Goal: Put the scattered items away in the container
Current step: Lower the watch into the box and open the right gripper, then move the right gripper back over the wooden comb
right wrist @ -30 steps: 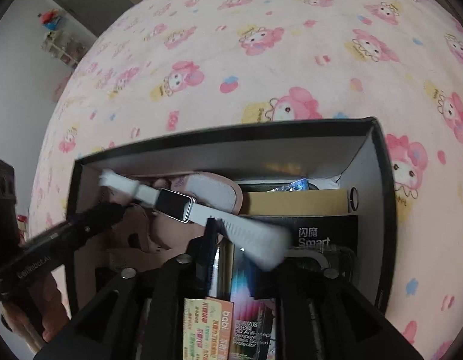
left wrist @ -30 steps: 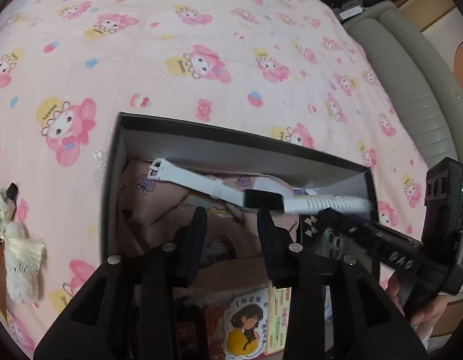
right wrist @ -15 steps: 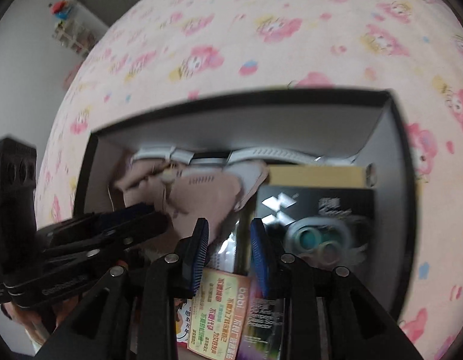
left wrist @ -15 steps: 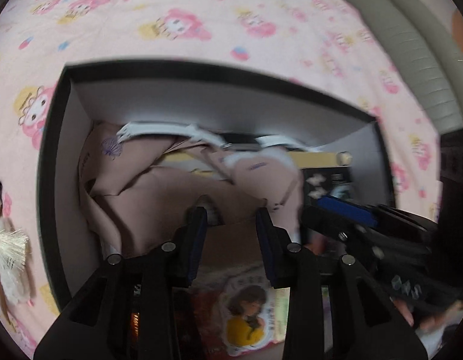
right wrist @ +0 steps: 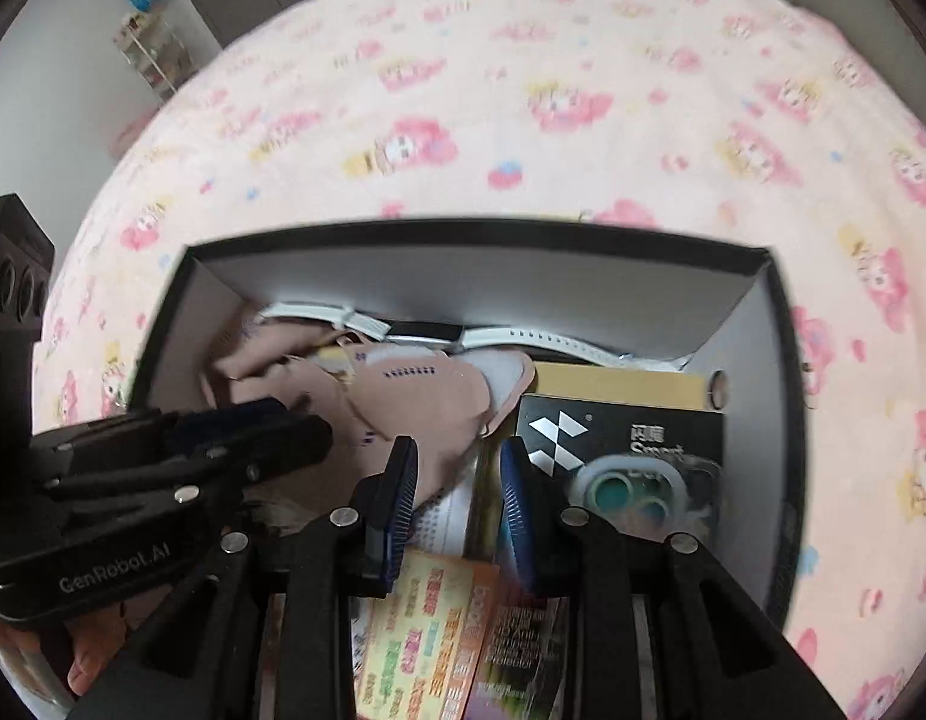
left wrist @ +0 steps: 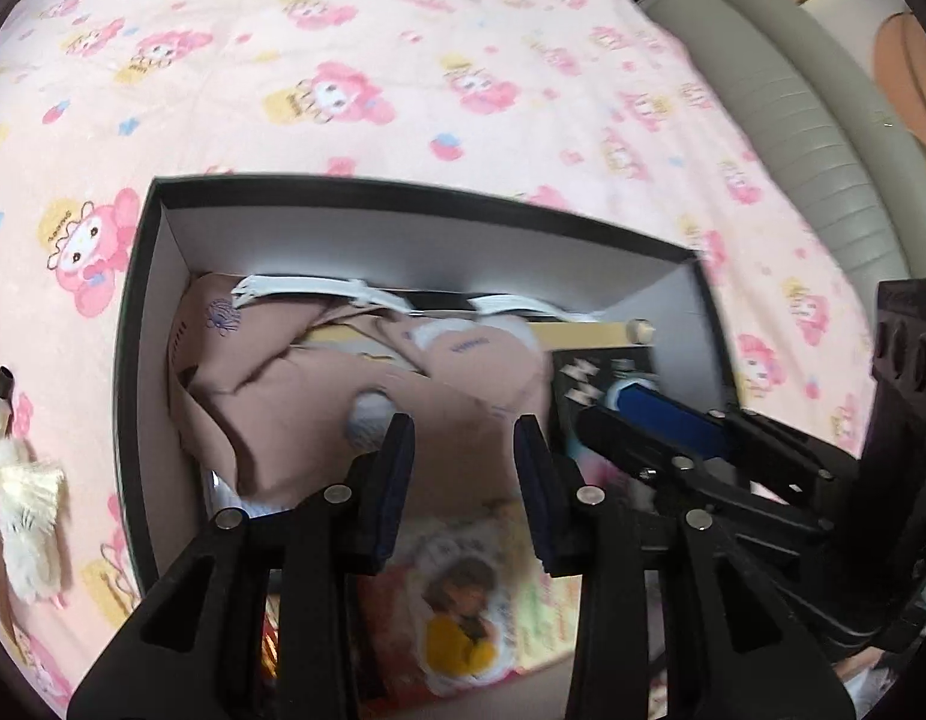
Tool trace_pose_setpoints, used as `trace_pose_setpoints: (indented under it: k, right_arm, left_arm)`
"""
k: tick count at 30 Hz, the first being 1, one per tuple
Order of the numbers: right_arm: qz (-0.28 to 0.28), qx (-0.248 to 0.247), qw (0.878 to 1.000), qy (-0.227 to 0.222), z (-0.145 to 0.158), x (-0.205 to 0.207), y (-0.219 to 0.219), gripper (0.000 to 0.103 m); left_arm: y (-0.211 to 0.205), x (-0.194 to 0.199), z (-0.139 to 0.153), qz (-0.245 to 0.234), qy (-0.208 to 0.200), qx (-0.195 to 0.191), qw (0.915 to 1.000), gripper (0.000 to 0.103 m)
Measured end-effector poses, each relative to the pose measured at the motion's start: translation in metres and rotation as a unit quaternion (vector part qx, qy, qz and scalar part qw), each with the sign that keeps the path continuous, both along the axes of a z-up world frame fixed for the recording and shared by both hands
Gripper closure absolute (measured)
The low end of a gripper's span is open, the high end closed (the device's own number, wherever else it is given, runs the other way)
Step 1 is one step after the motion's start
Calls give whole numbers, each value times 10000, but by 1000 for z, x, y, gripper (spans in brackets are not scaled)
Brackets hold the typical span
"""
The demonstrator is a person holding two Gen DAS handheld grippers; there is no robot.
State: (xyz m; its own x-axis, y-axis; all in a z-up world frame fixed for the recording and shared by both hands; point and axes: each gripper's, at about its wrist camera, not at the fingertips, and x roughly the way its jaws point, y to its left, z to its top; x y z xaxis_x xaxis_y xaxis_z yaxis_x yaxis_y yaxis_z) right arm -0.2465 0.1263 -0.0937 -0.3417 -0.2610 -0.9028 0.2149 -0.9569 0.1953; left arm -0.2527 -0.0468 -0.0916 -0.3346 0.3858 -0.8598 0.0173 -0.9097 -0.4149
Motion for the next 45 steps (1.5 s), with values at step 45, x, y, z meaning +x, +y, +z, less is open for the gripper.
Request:
trace_pose_setpoints:
  k: [45]
  right_arm:
    - [1178,-217,9887,903,63,185,-157,78]
  left_arm:
    - [-123,239,66,919,598,-373,9933,70]
